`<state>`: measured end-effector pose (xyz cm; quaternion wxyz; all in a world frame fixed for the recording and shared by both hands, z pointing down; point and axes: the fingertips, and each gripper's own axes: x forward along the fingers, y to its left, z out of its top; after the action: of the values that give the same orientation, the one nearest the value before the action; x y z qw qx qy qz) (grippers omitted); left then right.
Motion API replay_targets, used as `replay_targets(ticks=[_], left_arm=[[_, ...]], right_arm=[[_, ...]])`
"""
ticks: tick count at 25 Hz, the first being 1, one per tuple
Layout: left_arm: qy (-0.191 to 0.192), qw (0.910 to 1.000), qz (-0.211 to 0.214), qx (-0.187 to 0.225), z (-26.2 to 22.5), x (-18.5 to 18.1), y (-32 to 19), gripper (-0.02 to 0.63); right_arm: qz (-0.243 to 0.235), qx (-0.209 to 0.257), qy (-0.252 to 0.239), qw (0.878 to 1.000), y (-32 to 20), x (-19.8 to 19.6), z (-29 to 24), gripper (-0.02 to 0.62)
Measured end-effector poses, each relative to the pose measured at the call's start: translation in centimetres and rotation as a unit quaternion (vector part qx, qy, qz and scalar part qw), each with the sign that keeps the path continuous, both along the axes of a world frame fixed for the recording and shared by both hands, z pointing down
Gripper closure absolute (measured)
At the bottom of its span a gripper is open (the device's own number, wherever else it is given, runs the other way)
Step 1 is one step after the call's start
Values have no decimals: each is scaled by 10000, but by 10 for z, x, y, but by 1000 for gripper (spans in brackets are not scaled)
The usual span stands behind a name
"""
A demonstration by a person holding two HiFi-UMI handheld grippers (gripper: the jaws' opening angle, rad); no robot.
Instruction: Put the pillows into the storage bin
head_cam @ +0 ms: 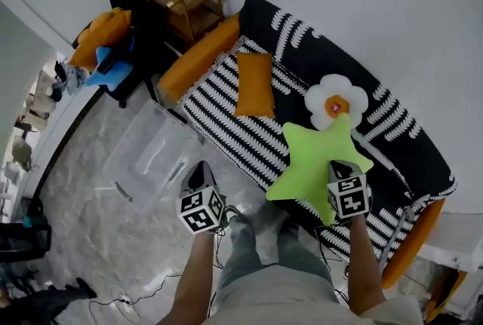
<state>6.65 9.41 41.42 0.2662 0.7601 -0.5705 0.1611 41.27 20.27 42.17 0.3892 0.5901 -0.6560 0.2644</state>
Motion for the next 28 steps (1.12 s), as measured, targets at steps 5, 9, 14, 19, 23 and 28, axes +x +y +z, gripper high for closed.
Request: replay_targets(ticks=[5,9,14,19,23,28], left_arm=[[51,9975,-706,11,-4,-100,-4,603],[130,9920,-1253,61,-7,-173,-9,603],[161,9826,-1844,151,-9,-259,-12,603],[113,9695,-2442,196,-15,-333,2,603],[76,9555,-2944,180,-14,-375,16,603],[-46,9363,-3512,22,-8,-420,27,603]], right_arm=[[-809,78,87,9967,-55,-90,-14,592],[-1401,102,95,9900,-94,-161,-22,593],[-2104,170,114,9774,-141,-251,-26,594],[-2781,257,20,9602,-177,-338,-26,594],[-3385,258,-74,9406,-208,-405,-19,592],[-4074,186,-167,9129,-255,-488,1,593]])
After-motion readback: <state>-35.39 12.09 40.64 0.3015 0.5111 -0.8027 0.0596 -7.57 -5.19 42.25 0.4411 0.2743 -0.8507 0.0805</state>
